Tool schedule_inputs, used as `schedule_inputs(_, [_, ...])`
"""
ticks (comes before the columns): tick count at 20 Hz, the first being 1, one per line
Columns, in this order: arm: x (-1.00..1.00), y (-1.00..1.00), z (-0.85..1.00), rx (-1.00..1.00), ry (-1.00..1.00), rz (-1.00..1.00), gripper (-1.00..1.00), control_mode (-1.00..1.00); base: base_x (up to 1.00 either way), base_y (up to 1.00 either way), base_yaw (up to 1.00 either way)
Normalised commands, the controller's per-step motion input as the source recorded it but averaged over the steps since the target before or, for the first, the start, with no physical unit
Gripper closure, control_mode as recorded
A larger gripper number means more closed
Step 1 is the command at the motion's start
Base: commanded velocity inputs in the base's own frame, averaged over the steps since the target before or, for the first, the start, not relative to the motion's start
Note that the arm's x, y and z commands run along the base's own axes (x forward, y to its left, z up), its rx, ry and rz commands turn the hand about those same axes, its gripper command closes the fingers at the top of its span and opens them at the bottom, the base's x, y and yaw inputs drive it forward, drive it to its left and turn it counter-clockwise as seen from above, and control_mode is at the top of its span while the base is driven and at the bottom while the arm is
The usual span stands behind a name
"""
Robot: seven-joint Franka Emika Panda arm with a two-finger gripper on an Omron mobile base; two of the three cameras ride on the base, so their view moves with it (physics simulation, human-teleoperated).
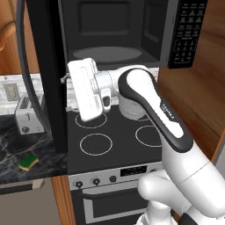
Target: Place the sponge inside the microwave to prepare for sanitizing.
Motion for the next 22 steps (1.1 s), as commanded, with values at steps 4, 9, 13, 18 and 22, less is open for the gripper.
schedule_inputs(4, [0.0,0.89,-0.81,0.0,0.19,0.0,-1.0,-1.0,0.0,0.0,0.0])
schedule_inputs(9, [0.0,0.59,-0.64,0.0,0.12,0.0,-1.0,-1.0,0.0,0.0,0.0])
schedule_inputs(13, [0.01,-0.19,-0.02,0.0,0.0,0.0,-1.0,-1.0,0.0,0.0,0.0])
schedule_inputs(18, [-0.02,-0.54,0.0,0.0,0.0,-0.01,-1.0,-1.0,0.0,0.0,0.0])
schedule_inputs(22, [0.0,-0.18,0.0,0.0,0.0,-0.02,-1.0,-1.0,0.0,0.0,0.0])
